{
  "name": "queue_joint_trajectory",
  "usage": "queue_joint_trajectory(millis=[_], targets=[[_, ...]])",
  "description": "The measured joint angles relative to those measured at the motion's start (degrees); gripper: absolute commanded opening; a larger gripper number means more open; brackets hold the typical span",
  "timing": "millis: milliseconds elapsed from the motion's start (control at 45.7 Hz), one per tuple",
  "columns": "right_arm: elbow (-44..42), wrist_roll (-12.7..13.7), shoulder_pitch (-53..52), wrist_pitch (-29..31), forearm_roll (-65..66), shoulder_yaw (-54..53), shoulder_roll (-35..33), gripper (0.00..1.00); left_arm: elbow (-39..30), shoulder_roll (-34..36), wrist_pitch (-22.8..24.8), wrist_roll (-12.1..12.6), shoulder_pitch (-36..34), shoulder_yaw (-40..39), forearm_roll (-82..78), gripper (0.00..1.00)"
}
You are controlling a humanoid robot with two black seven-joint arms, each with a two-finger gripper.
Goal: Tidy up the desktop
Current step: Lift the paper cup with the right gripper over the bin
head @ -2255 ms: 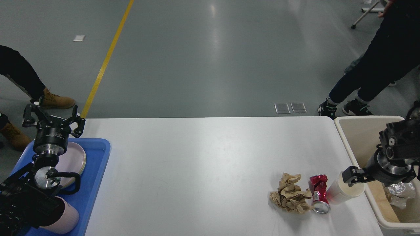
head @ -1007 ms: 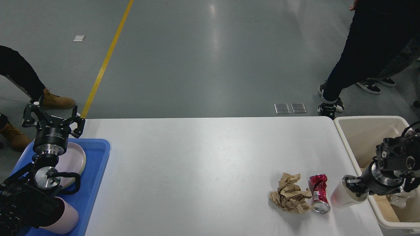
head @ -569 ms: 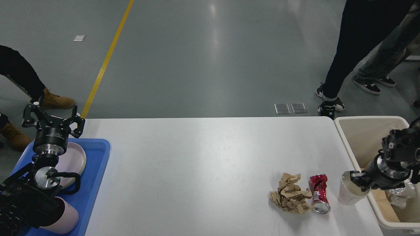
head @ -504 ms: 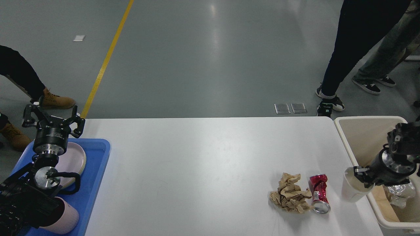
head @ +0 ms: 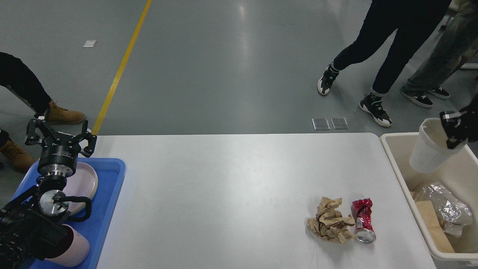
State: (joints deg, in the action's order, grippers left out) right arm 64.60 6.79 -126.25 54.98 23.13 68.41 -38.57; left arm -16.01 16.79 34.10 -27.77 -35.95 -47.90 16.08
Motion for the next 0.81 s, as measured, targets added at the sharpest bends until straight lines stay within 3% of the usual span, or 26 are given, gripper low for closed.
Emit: queue_joint_trajectory(millis=[307, 569, 810], targets=[[0.4, -0.53, -7.33, 0.02, -0.54, -4.28, 5.09, 0.0, -0.02, 0.0, 0.0, 0.0, 0.0, 0.0, 0.0, 0.96], [-0.05, -0.26, -8.18, 0.02, -0.52, -6.59, 5.64, 0.0, -0.02, 0.0, 0.0, 0.0, 0.0, 0.0, 0.0, 0.96], [-11.14, 0.23, -4.01, 0.02, 2.78, 1.1, 0.89, 0.0, -0.01, 0.0, 0.0, 0.0, 0.0, 0.0, 0.0, 0.96]])
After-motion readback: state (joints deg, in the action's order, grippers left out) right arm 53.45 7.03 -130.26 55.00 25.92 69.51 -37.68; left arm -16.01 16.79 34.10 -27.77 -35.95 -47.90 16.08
